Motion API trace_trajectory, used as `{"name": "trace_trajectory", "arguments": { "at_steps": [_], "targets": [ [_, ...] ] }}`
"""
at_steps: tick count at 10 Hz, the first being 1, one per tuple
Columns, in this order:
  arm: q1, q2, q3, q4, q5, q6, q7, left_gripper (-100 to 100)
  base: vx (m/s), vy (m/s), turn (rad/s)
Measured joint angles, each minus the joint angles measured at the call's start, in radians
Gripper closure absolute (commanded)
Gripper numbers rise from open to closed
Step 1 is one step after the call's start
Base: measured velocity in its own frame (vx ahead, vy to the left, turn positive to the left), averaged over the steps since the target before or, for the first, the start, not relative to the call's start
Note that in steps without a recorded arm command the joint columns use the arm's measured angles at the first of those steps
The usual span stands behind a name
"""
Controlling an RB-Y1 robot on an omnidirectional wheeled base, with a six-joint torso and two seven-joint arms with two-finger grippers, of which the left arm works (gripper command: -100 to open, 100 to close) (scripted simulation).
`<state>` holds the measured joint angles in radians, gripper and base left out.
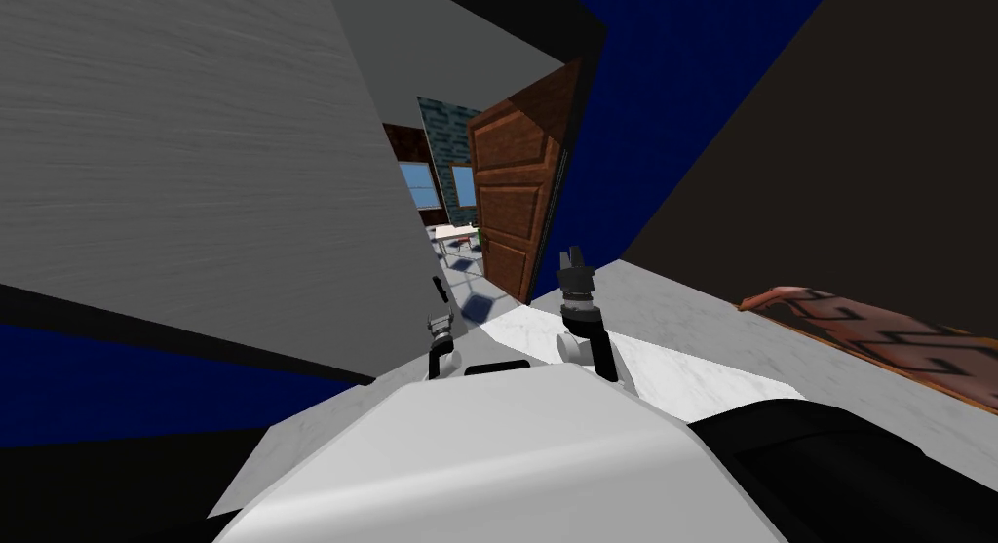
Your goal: Push the door open
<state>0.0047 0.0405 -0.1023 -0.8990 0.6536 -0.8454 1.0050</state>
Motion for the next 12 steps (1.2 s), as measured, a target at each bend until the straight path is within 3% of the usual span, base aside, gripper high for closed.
{"name": "trace_trajectory", "arguments": {
  "at_steps": [7,10,12],
  "targets": [
    [-0.037,-0.023,-0.006,0.096,0.044,-0.023,0.078,-100,0.044,0.052,-0.058],
    [-0.031,0.001,-0.002,0.087,0.048,-0.019,0.078,-100,0.171,0.076,-0.023],
    [-0.041,0.009,0.0,0.11,0.049,-0.028,0.089,-100,0.191,0.074,-0.028]
  ]
}}
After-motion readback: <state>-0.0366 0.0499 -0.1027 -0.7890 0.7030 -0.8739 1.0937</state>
